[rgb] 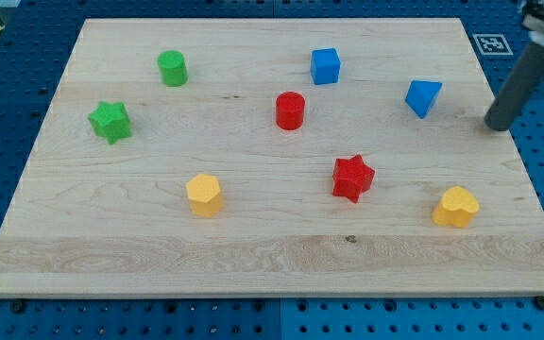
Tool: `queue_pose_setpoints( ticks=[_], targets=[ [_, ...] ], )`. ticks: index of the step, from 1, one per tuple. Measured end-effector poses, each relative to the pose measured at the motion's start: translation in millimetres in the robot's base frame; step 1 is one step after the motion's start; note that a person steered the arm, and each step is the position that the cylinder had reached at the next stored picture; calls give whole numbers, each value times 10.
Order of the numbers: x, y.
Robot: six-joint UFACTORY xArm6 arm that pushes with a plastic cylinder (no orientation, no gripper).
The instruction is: Move the blue triangle closely to the blue cube
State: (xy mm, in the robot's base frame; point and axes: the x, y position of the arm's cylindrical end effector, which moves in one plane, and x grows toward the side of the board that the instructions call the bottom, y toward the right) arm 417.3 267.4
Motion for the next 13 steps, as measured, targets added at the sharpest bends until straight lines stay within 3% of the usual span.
queue_pose_setpoints(
  ticks=[4, 7, 13],
  targets=[
    [-240, -573],
    [-212, -715],
    [-548, -1049]
  ],
)
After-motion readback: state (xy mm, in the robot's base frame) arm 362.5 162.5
